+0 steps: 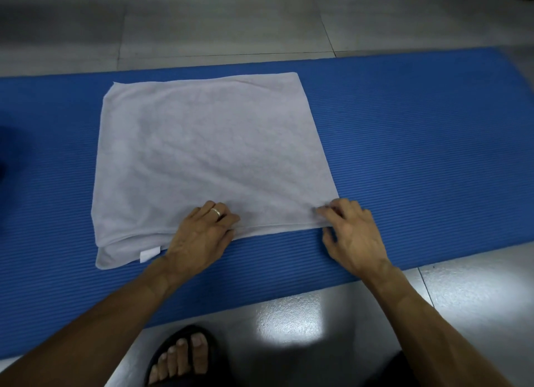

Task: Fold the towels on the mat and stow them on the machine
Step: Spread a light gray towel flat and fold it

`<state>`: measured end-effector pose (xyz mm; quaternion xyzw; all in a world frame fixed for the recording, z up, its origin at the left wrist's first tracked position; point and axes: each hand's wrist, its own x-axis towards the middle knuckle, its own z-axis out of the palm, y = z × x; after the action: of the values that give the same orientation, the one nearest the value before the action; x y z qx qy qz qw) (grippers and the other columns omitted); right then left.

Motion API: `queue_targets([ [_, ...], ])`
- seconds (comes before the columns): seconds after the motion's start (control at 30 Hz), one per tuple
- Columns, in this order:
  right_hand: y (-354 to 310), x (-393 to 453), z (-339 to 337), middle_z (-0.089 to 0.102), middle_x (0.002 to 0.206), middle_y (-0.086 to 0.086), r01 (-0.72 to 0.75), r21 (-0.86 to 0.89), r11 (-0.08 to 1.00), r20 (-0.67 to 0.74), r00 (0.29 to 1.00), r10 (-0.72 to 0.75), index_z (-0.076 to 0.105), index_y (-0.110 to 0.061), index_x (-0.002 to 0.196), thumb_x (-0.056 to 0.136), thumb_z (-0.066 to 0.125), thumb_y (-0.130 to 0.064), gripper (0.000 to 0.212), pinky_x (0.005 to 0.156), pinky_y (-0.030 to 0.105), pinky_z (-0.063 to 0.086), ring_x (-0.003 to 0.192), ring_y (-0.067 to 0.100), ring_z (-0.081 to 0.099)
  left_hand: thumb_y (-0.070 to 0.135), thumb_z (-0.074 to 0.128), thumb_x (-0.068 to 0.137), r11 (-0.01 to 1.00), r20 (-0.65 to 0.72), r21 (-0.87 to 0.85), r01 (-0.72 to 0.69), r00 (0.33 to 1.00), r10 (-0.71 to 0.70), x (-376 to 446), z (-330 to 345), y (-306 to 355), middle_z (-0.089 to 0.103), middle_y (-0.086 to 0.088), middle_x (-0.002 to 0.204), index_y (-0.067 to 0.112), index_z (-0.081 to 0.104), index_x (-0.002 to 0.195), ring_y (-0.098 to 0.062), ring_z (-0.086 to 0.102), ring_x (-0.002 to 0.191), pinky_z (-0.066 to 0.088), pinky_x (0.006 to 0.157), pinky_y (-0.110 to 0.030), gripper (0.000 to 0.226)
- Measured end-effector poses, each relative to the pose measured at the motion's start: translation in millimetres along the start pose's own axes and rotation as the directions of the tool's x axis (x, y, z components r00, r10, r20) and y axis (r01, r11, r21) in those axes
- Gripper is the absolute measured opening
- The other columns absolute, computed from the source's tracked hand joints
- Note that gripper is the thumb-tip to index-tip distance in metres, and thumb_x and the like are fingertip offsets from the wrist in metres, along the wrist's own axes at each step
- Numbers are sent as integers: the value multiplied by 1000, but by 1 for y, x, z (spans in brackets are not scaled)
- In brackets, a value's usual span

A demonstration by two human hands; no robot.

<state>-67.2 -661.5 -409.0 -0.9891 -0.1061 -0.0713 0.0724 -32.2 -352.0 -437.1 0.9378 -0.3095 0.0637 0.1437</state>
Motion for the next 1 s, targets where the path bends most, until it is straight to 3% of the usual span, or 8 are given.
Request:
queue_targets([
  [0.1, 1, 0, 11, 61, 79, 4, 23, -60, 998, -8, 1000, -23, 74, -13, 87, 69, 72, 6, 27, 61, 36, 43, 67, 26, 57, 5, 54, 82, 997, -19, 32, -64, 998, 64, -3, 0, -3, 62, -5, 84, 9, 71, 90, -23, 58, 71, 51, 55, -36, 19],
  [0.2, 11, -14, 12, 62, 79, 5, -50, -111, 993, -8, 999, 50, 72, -10, 83, 69, 70, 6, 21, 61, 38, 44, 67, 28, 57, -3, 60, 73, 984, -19, 90, -152, 988, 155, -13, -2, -3, 62, -7, 83, 8, 71, 92, -24, 58, 70, 49, 55, -35, 24],
  [0.33, -17, -6, 2, 58, 86, 7, -75, -82, 994, -5, 997, 75, 71, -10, 85, 75, 58, -16, 17, 68, 42, 43, 79, 29, 53, 12, 61, 78, 985, -84, 156, 68, 995, -55, -24, -14, -10, 62, -6, 95, 11, 69, 101, -26, 54, 83, 38, 72, -36, 24],
  [0.43, -62, 13, 6, 58, 93, 5, 87, 52, 995, 66, 994, -91, 68, -13, 102, 79, 44, -27, 35, 73, 40, 45, 85, 25, 54, 21, 58, 79, 965, -75, 201, 169, 985, -157, -32, -30, -25, 62, -7, 97, 12, 67, 103, -29, 55, 86, 38, 73, -39, 27],
  [0.53, -95, 22, 19, 59, 100, 3, 167, 129, 978, 99, 979, -180, 66, -16, 112, 85, 49, -30, 34, 76, 38, 46, 89, 23, 55, 16, 59, 78, 954, -50, 248, 166, 986, -159, -41, -45, -47, 63, -9, 94, 11, 67, 100, -31, 55, 82, 40, 69, -41, 24],
  [0.7, -102, 24, 36, 59, 92, 4, 149, 109, 983, 31, 988, -153, 69, -14, 101, 80, 73, -9, 22, 69, 37, 46, 82, 24, 56, 10, 88, 55, 953, 56, 285, 103, 991, -124, -62, -59, -69, 64, -9, 86, 10, 70, 92, -31, 59, 74, 44, 62, -38, 41],
  [0.87, -94, 19, 34, 59, 85, 6, 187, 83, 979, 6, 982, -188, 67, -10, 89, 78, 70, -5, 13, 64, 39, 45, 78, 27, 56, 6, 55, 82, 962, -2, 271, -46, 999, 48, -86, -55, -74, 66, -6, 97, 9, 69, 110, -27, 56, 85, 40, 71, -35, 31],
  [1.0, -113, 30, 27, 56, 85, 6, 173, 91, 981, -16, 985, -172, 60, -12, 85, 82, 54, -21, 12, 66, 40, 42, 79, 26, 51, 11, 62, 78, 964, 5, 250, 90, 996, -94, -92, -48, -79, 65, -5, 106, 12, 60, 119, -26, 54, 95, 38, 78, -36, 41],
])
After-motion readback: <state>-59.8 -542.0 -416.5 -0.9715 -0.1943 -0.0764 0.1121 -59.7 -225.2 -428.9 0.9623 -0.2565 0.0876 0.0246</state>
